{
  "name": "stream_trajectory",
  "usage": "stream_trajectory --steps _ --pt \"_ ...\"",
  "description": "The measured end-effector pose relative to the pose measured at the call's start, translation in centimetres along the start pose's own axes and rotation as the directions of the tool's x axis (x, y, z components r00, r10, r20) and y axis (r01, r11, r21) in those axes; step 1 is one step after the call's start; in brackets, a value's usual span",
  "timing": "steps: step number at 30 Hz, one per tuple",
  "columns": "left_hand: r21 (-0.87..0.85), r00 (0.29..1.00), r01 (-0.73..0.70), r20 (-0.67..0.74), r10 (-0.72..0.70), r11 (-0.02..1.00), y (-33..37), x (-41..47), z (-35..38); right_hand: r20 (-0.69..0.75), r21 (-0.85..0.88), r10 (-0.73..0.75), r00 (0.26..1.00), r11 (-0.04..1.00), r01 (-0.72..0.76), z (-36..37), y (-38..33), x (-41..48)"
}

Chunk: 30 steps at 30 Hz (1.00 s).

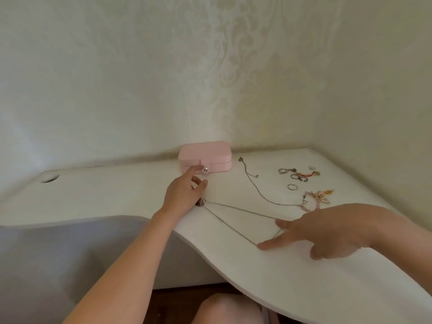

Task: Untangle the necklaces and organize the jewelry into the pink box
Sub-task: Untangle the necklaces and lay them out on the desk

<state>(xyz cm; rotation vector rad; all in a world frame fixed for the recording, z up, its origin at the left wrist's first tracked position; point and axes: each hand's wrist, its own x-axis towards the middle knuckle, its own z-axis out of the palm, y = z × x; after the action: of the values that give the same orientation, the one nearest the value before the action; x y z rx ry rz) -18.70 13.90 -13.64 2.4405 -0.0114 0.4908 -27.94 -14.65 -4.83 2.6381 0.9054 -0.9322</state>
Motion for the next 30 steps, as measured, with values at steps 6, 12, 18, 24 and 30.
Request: stream_trajectory --steps 6,12,18,24,30 --pt "0.0 0.993 -0.112 0.028 0.112 0.994 0.2 -1.6 0.1 0.071 0.056 -0.009 0.997 0.998 0.005 0.5 0.9 -2.6" --pt "-0.062 0.943 -0.307 0.116 0.313 0.95 0.1 -4.9 0.4 0.048 0.2 0.043 0.998 0.978 -0.052 0.5 3.0 -4.0" --pt "0.043 0.869 -0.376 0.362 0.336 0.926 2.1 -8.5 -0.1 -0.027 0.188 0.238 0.971 0.955 -0.229 0.0 3.4 -2.9" --pt "0.17 0.868 -0.359 0.423 0.261 0.918 2.7 -8.8 -0.3 -0.07 0.009 0.333 0.94 0.943 -0.333 -1.7 1.6 -0.1" --pt "0.191 0.868 -0.365 0.424 0.259 0.911 2.6 -9.0 -0.2 -0.496 0.292 0.156 0.854 0.956 -0.005 -3.9 -0.6 5.2"
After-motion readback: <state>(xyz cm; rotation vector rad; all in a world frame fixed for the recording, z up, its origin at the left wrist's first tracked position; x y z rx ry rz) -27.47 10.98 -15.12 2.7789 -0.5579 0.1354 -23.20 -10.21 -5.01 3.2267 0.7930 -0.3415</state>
